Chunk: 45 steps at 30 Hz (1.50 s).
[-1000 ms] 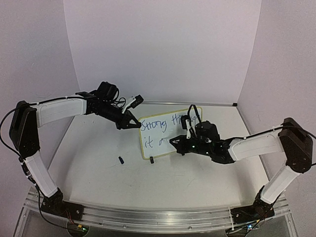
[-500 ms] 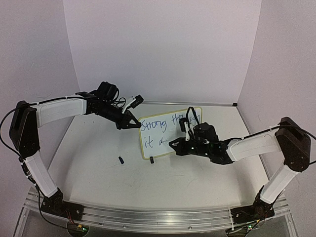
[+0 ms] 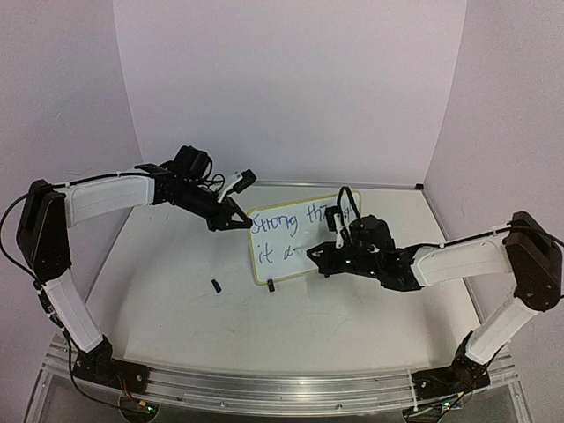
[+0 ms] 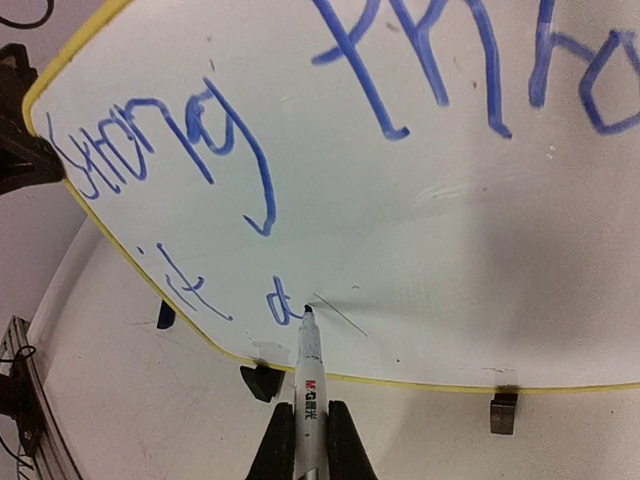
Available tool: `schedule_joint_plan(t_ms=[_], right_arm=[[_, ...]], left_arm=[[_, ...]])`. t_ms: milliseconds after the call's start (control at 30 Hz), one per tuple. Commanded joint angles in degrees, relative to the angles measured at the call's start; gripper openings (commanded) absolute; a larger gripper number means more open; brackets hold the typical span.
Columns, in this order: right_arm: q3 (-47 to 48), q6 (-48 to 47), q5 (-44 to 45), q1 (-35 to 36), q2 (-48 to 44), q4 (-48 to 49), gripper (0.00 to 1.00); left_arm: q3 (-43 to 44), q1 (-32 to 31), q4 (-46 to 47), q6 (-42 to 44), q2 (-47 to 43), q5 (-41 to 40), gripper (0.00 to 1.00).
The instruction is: Write a sentence on the whiteboard
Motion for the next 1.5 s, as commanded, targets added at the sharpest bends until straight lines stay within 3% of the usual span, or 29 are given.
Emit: schedule_joint_plan(t_ms=[0,567,1067,1467], right_arm=[[0.4,-1.4,0.7,-0.3,-5.0,0.4,0.0],[3.4,-2.0,2.0,-0.3,-0.2,1.0,0.0],[0.0,0.8,0.5,-0.3,3.7,0.9,0.0],[0.1,-0.7,2.0,-0.3,-3.8,0.3,0.0]], left_arm=[[-0.4,-0.5,-4.5,3.1,0.1,-4.2,0.0],[-0.5,-0.6,-4.6,3.1,-0.1,-4.4,0.0],[-0.4,-0.6,-4.6,3.1,0.1,-4.3,0.0],[-0.4,-0.7,-4.6,3.1,0.1,-4.4,0.0]])
